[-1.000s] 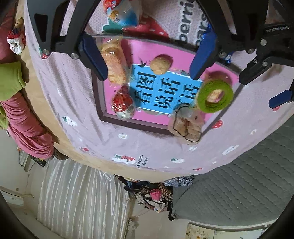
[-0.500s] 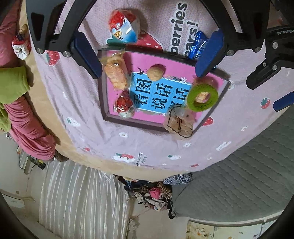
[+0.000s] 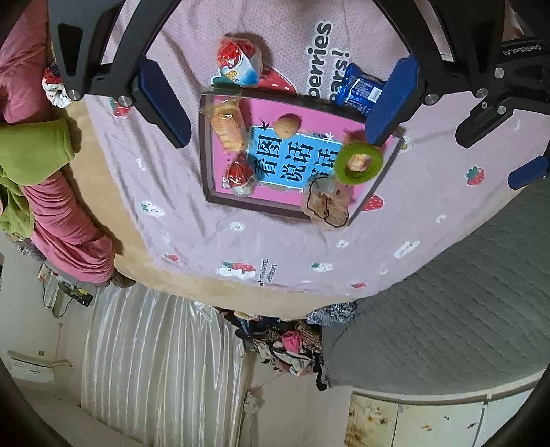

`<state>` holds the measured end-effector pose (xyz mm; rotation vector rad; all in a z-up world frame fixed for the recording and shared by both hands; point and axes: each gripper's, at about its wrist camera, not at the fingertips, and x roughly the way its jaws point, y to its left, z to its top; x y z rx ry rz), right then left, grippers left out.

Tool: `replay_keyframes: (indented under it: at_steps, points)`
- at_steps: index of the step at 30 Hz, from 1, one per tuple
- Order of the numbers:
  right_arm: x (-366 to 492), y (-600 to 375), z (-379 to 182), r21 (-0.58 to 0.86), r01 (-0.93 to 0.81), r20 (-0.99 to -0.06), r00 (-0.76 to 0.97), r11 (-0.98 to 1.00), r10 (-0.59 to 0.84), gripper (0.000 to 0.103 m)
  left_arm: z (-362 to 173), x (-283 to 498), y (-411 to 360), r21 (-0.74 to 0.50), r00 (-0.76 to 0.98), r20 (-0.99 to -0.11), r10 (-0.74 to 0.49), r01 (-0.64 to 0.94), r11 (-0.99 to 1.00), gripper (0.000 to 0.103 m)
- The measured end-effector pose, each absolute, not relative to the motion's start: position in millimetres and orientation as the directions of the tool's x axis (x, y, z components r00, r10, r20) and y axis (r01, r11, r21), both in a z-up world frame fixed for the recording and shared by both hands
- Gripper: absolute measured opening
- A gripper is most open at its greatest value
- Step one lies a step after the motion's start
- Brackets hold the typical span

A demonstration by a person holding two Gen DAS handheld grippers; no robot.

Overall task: Organize objects
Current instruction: 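Withdraw both open tools back from the pink tray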

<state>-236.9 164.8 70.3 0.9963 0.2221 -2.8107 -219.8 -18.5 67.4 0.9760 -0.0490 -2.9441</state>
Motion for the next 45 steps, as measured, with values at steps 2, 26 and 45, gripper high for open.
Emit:
replay_keyframes:
  at_steps: [2, 26, 45]
  points:
    - [-231.6, 167.9, 75.9, -0.075, 0.182, -0.629, -0.771, -0.98, -0.095, 0.102, 74.1, -213.3, -18.3, 0.046, -0.807, -0.588, -0.05, 0.029, -0.999, 0.103]
    - [-158.5, 200.2, 113.0, -0.072, 0.153, -0.598, -0.797, -0.986, -0.08, 0.102, 112.4, -149.0, -0.4, 0.061, -0.822, -0.567, -0.047, 0.015, -0.998, 0.103]
    - [-108.9, 208.6, 103.3, -0.093, 0.164, -0.599, -0.797, -0.982, -0.076, 0.102, 101.7, -101.9, 15.5, 0.06, -0.82, -0.572, -0.024, -0.013, -0.998, 0.103]
